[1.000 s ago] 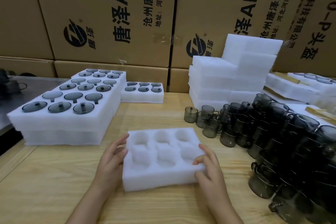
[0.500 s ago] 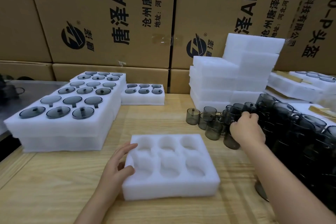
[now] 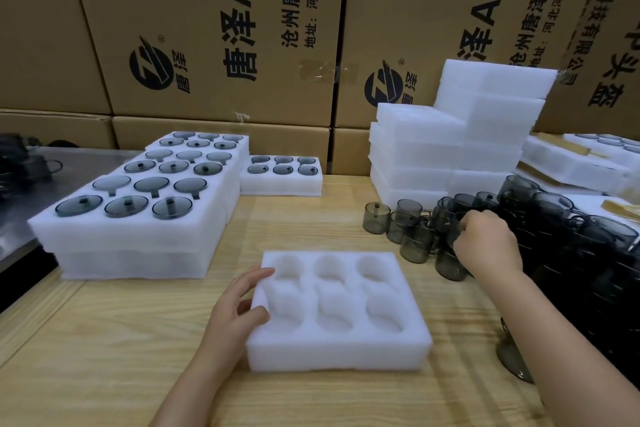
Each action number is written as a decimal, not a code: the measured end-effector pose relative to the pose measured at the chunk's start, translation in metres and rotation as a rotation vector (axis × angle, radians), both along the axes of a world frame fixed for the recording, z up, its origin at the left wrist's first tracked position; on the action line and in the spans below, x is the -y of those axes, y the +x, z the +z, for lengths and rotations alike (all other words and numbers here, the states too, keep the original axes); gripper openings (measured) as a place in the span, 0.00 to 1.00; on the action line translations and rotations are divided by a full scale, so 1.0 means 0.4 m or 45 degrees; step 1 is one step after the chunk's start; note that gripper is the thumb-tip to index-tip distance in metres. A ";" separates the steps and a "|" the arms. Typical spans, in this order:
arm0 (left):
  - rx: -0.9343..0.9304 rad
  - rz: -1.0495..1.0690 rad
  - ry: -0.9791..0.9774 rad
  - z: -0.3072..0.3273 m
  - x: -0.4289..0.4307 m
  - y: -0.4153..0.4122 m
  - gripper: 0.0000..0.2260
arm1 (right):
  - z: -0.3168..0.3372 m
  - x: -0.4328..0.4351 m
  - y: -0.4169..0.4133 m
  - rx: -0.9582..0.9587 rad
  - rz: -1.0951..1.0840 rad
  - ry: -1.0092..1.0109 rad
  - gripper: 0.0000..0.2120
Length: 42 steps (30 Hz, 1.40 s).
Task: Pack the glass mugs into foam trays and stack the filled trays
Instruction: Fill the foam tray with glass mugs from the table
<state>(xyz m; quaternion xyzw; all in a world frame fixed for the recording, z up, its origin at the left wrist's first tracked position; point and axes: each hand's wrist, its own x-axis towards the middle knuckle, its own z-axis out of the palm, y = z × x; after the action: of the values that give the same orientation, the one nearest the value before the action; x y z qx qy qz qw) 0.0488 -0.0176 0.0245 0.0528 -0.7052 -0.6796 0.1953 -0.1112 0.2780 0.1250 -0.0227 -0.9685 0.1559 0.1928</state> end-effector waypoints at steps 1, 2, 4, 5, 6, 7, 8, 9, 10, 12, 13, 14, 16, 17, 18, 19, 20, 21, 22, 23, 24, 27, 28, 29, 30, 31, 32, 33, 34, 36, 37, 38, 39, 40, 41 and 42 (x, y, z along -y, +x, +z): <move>0.001 0.000 0.000 0.001 -0.001 0.000 0.27 | -0.002 0.005 0.012 -0.048 0.025 -0.062 0.11; 0.003 0.000 -0.001 0.003 -0.001 0.000 0.27 | -0.003 0.012 0.025 -0.084 0.063 -0.130 0.11; 0.012 0.000 0.000 0.006 -0.002 0.001 0.27 | -0.005 0.023 0.050 -0.110 0.155 -0.248 0.09; 0.013 -0.002 0.000 0.008 -0.002 0.001 0.27 | -0.007 0.027 0.060 -0.112 0.204 -0.287 0.08; 0.013 -0.005 -0.002 0.009 -0.002 0.002 0.27 | -0.008 0.032 0.072 -0.118 0.253 -0.325 0.07; 0.013 -0.005 -0.003 0.010 -0.003 0.002 0.28 | -0.011 0.036 0.081 -0.127 0.295 -0.371 0.05; 0.013 -0.004 -0.006 0.012 -0.004 0.002 0.28 | -0.012 0.041 0.092 -0.133 0.328 -0.424 0.03; 0.014 -0.001 -0.010 0.013 -0.005 0.003 0.28 | -0.014 0.047 0.101 -0.131 0.349 -0.479 0.06; 0.014 0.002 -0.012 0.014 -0.006 0.003 0.27 | -0.016 0.055 0.110 -0.121 0.362 -0.531 0.11; 0.020 0.008 -0.012 0.014 -0.006 0.004 0.27 | -0.023 0.071 0.121 -0.105 0.391 -0.574 0.18; 0.024 0.008 -0.007 0.014 -0.006 0.004 0.27 | -0.028 0.080 0.125 -0.111 0.414 -0.559 0.20; 0.028 0.007 -0.002 0.013 -0.005 0.004 0.27 | -0.033 0.089 0.127 -0.124 0.441 -0.536 0.21; 0.028 0.012 -0.005 0.013 -0.005 0.006 0.27 | -0.042 0.102 0.125 -0.125 0.508 -0.535 0.21; 0.028 0.017 -0.009 0.013 -0.005 0.006 0.27 | -0.045 0.104 0.121 -0.096 0.539 -0.565 0.20; 0.031 0.021 -0.008 0.012 -0.005 0.007 0.27 | -0.046 0.105 0.118 -0.045 0.561 -0.594 0.18; 0.035 0.023 -0.004 0.013 -0.005 0.007 0.27 | -0.047 0.104 0.114 0.021 0.578 -0.613 0.18; 0.037 0.024 0.002 0.012 -0.004 0.006 0.27 | -0.045 0.102 0.111 0.094 0.588 -0.631 0.17; 0.035 0.023 0.004 0.012 -0.004 0.005 0.27 | -0.042 0.100 0.108 0.160 0.599 -0.669 0.17; 0.031 0.019 -0.001 0.011 -0.004 0.005 0.27 | -0.036 0.099 0.106 0.212 0.620 -0.730 0.17; 0.027 0.011 -0.009 0.011 -0.005 0.005 0.26 | -0.030 0.098 0.107 0.253 0.660 -0.806 0.16; 0.020 0.003 -0.009 0.012 -0.006 0.006 0.25 | -0.025 0.098 0.112 0.289 0.717 -0.880 0.15; -0.048 0.037 -0.016 0.026 -0.011 0.009 0.22 | -0.022 0.106 0.133 0.355 0.866 -1.030 0.11; -0.096 0.085 -0.066 0.033 -0.014 0.011 0.21 | -0.027 0.111 0.143 0.366 0.896 -1.067 0.10; -0.143 0.142 -0.150 0.043 -0.019 0.012 0.23 | -0.033 0.117 0.154 0.367 0.926 -1.110 0.09; -0.188 0.178 -0.233 0.055 -0.029 0.012 0.24 | -0.040 0.123 0.163 0.365 0.959 -1.155 0.09; -0.219 0.160 -0.303 0.069 -0.042 0.011 0.25 | -0.047 0.130 0.172 0.366 0.997 -1.197 0.09; -0.219 0.076 -0.362 0.086 -0.058 0.007 0.27 | -0.051 0.137 0.180 0.380 1.039 -1.234 0.09; -0.181 -0.049 -0.429 0.101 -0.078 -0.001 0.28 | -0.053 0.145 0.186 0.406 1.089 -1.267 0.09; -0.121 -0.181 -0.527 0.115 -0.099 -0.010 0.30 | -0.053 0.154 0.193 0.430 1.146 -1.301 0.09; -0.080 -0.296 -0.751 0.140 -0.134 -0.033 0.30 | -0.052 0.167 0.202 0.460 1.232 -1.363 0.10; -0.120 -0.263 -0.805 0.150 -0.145 -0.043 0.30 | -0.051 0.170 0.204 0.475 1.252 -1.395 0.11; -0.182 -0.207 -0.817 0.158 -0.155 -0.050 0.29 | -0.046 0.170 0.207 0.491 1.261 -1.428 0.13; -0.243 -0.148 -0.830 0.161 -0.164 -0.055 0.30 | -0.038 0.167 0.207 0.524 1.266 -1.492 0.15; -0.291 -0.092 -0.866 0.161 -0.173 -0.057 0.30 | -0.030 0.160 0.203 0.579 1.254 -1.570 0.17; -0.328 -0.033 -0.920 0.156 -0.184 -0.059 0.30 | -0.020 0.153 0.200 0.650 1.226 -1.650 0.19; -0.358 0.029 -0.969 0.148 -0.195 -0.062 0.31 | -0.010 0.147 0.198 0.712 1.191 -1.686 0.21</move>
<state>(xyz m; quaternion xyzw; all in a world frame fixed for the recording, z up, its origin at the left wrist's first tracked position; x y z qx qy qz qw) 0.0239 0.0604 0.0837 -0.1088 -0.8721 -0.3685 0.3029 -0.0322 0.2191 0.1211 0.2337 -0.5995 0.7415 -0.1902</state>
